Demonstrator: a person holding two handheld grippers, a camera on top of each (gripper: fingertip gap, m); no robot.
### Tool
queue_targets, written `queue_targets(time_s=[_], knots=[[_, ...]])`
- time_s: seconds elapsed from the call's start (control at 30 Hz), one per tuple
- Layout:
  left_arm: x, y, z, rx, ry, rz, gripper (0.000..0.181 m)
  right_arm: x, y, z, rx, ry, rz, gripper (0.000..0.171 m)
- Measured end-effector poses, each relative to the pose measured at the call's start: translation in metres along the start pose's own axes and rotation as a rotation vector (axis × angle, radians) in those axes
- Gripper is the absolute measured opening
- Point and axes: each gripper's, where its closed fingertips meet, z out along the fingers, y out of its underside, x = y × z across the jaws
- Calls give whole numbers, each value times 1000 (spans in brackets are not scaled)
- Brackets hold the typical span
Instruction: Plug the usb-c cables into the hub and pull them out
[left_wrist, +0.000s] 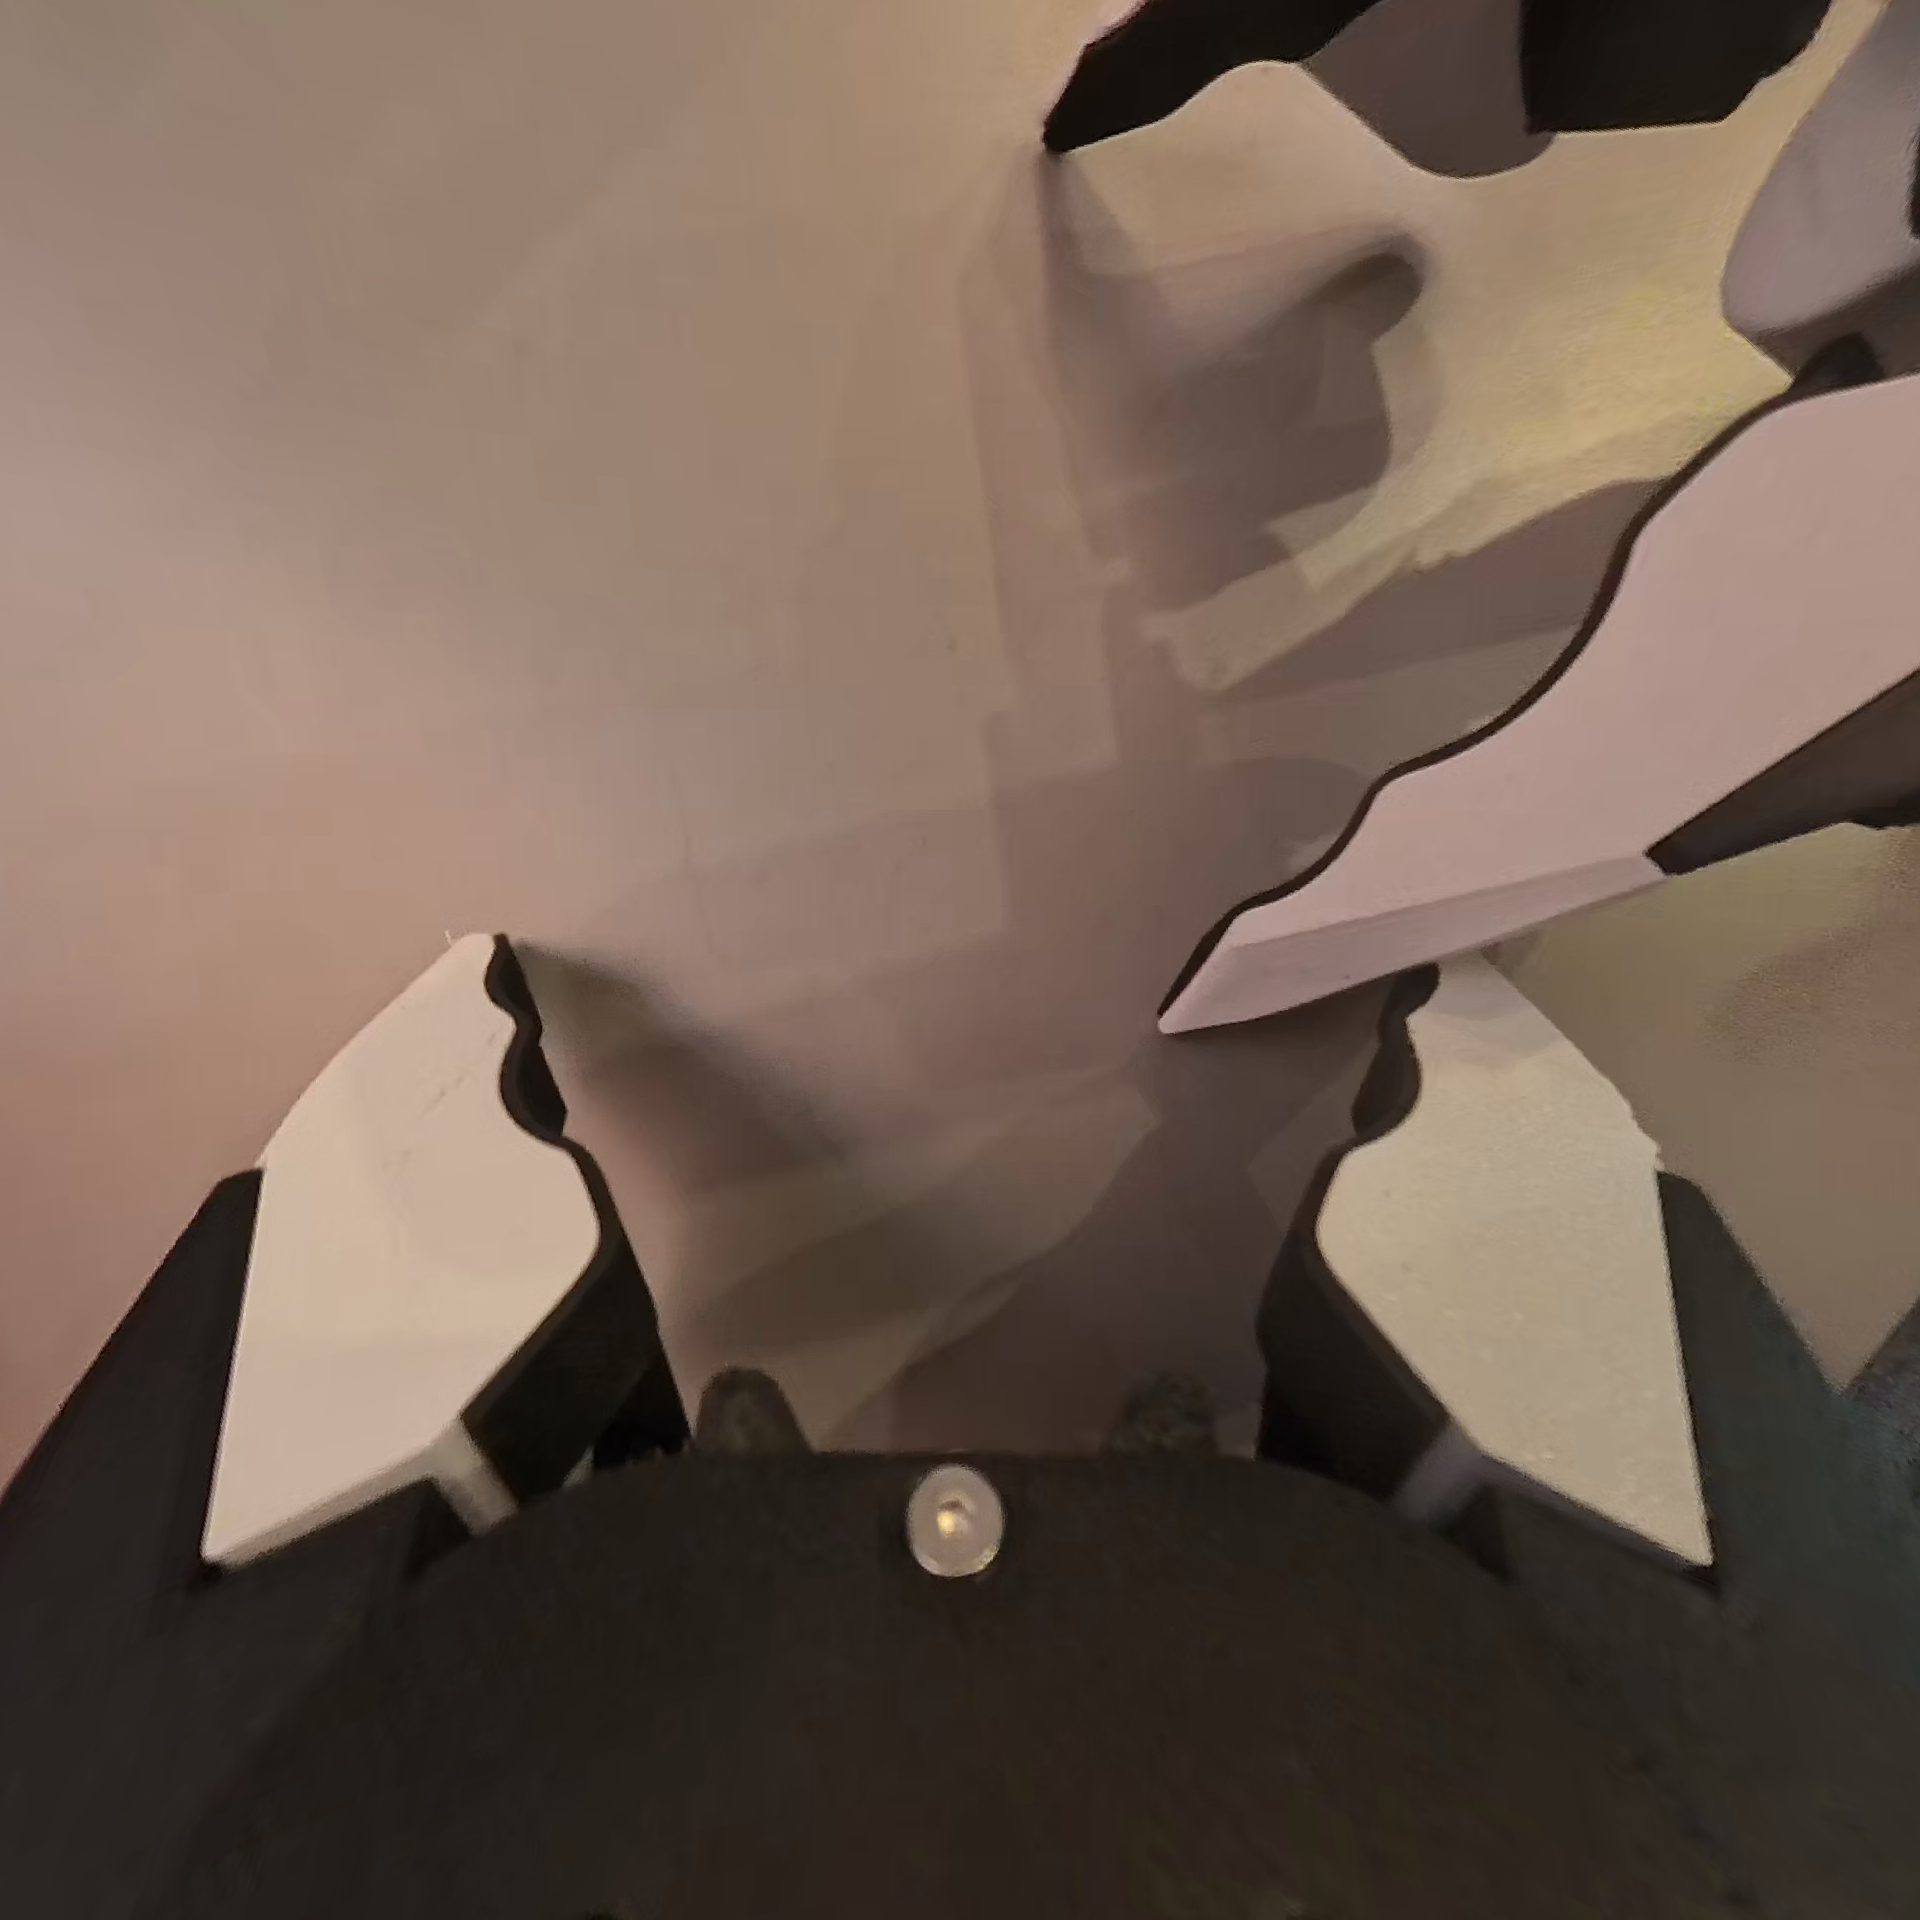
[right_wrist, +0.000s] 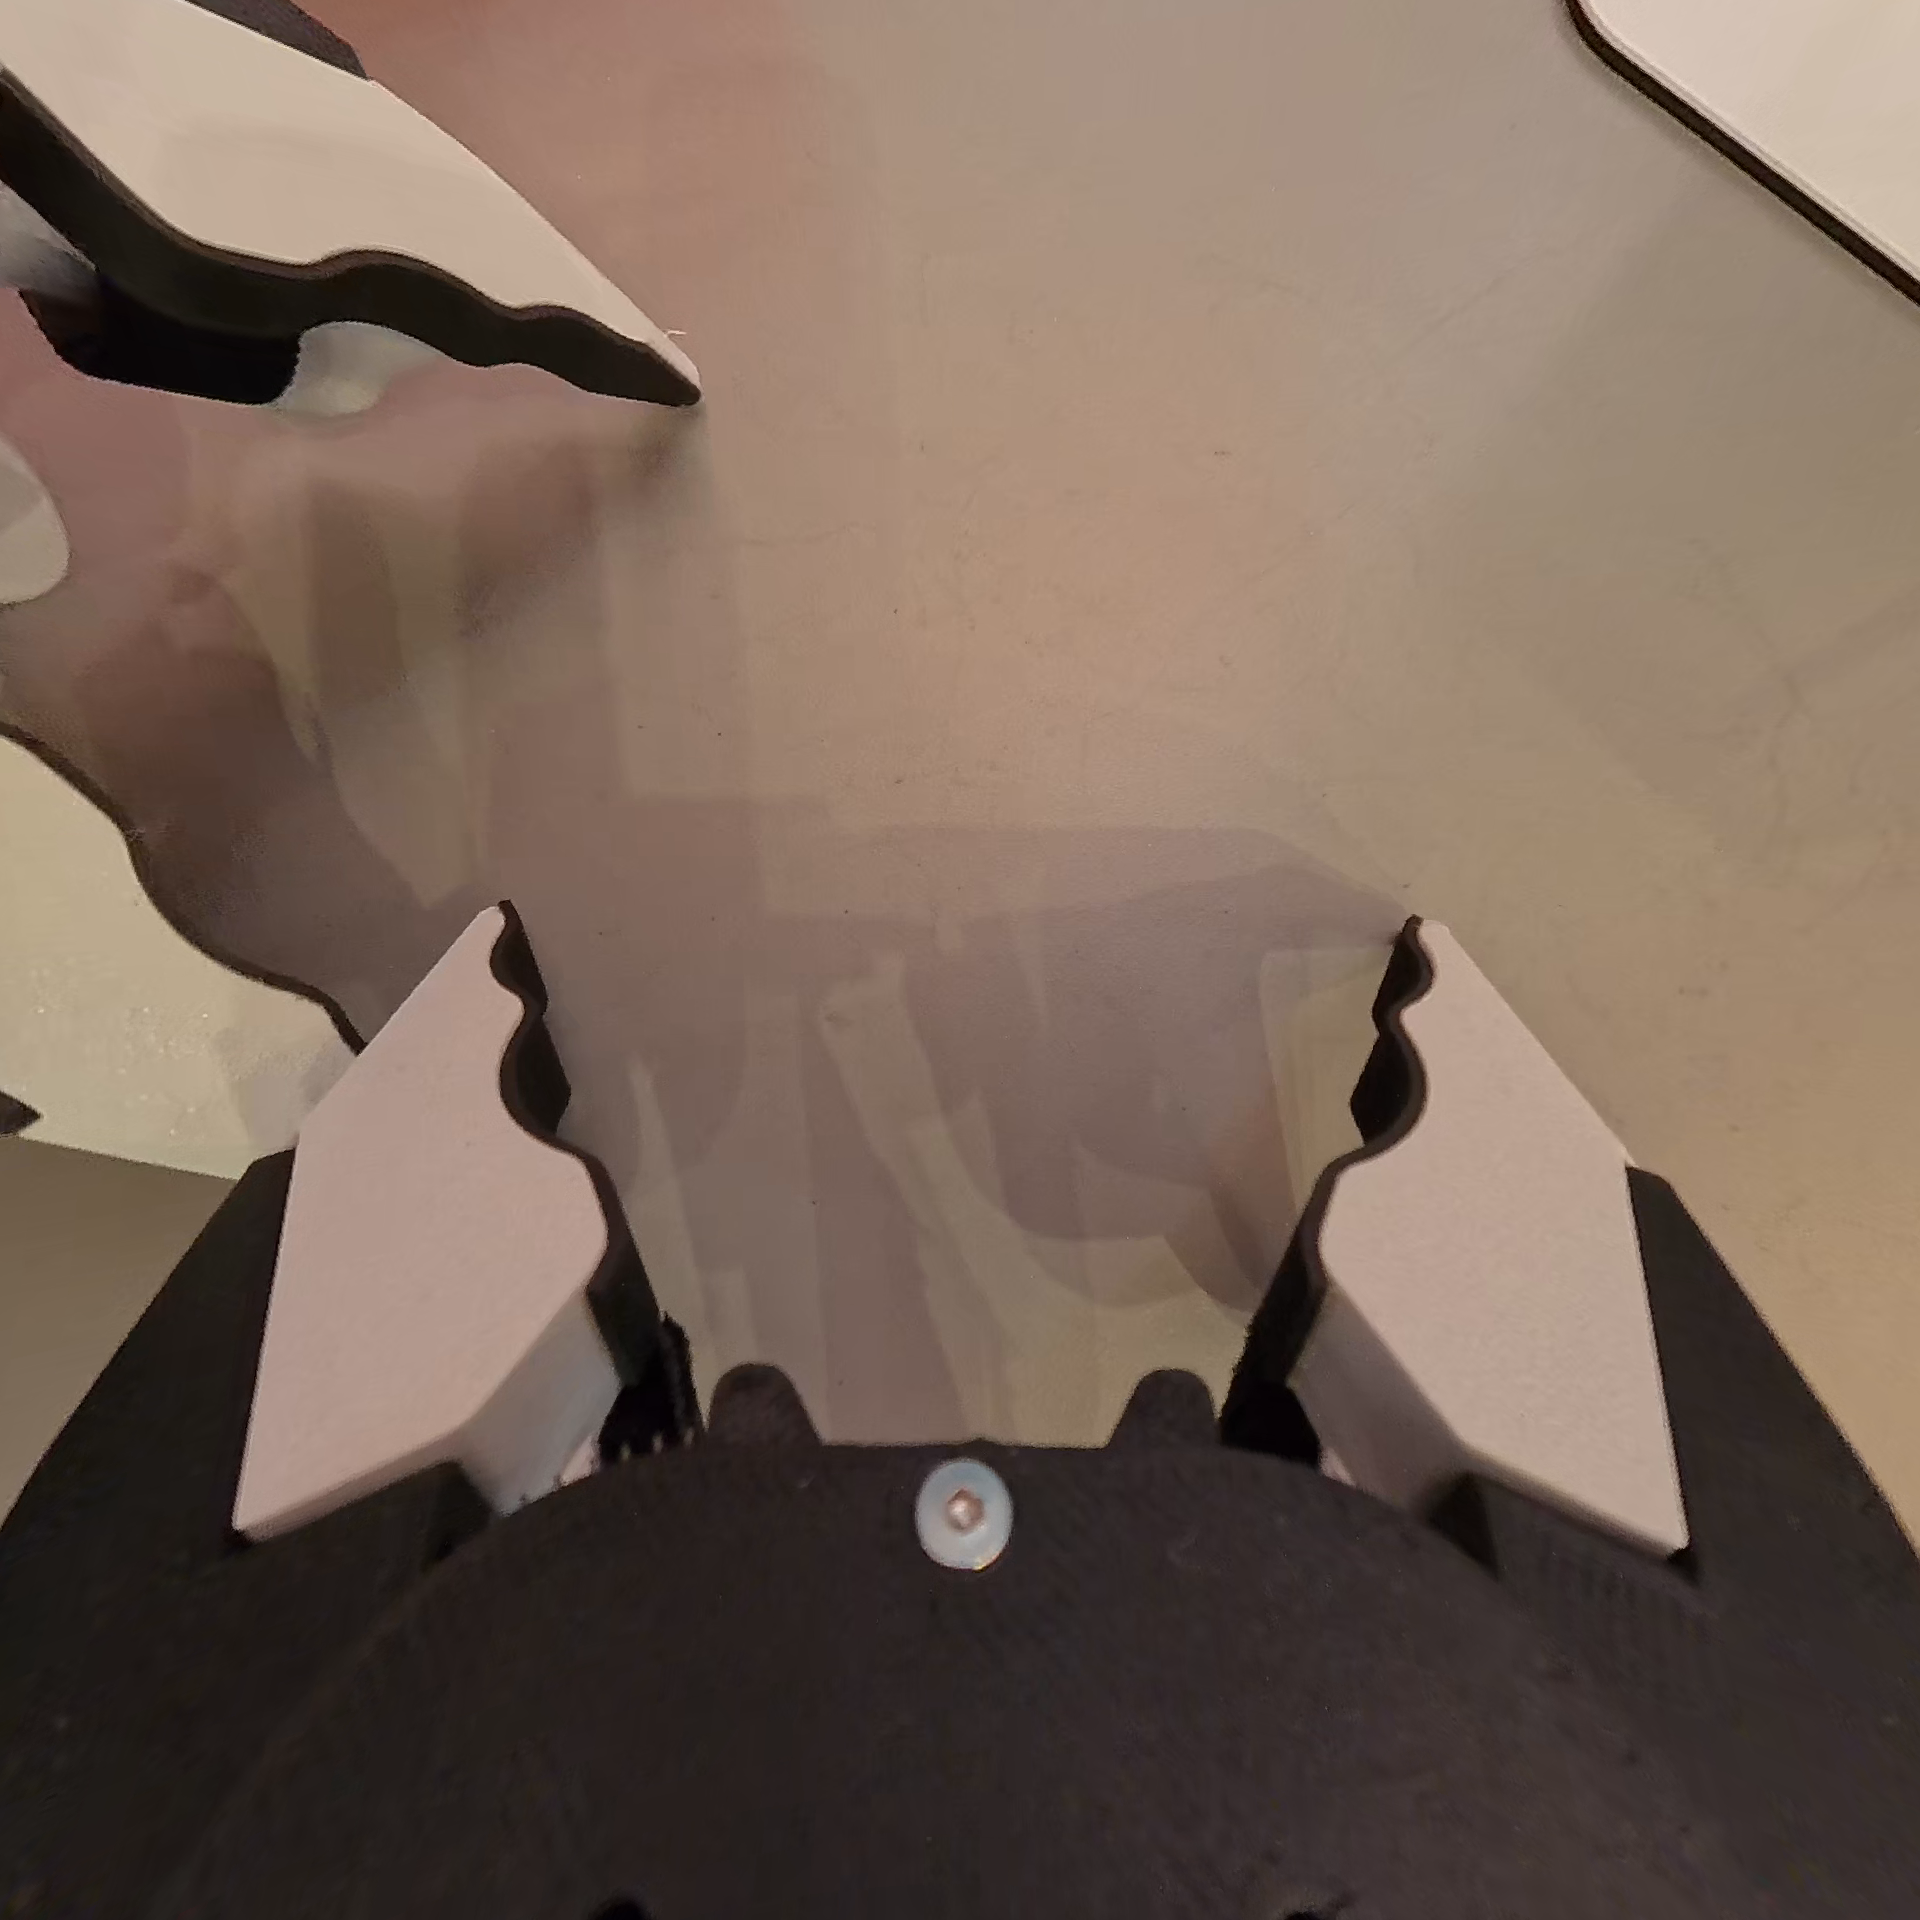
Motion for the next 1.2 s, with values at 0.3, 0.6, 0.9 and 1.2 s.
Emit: queue_targets(time_s=[0.3, 0.6, 0.9, 1.2], knots=[[0, 0, 0, 1, 1, 1, 146, 0, 0, 0, 0, 0, 0, 152], [4, -6, 5, 1, 26, 32, 147, 1, -2, 1, -1, -6, -1, 152], [7, -13, 10, -8, 34, 45, 146, 5, -8, 9, -35, -28, -24, 157], [-1, -24, 20, -12, 28, 32, 147, 18, -22, 19, -21, -22, 17, 147]])
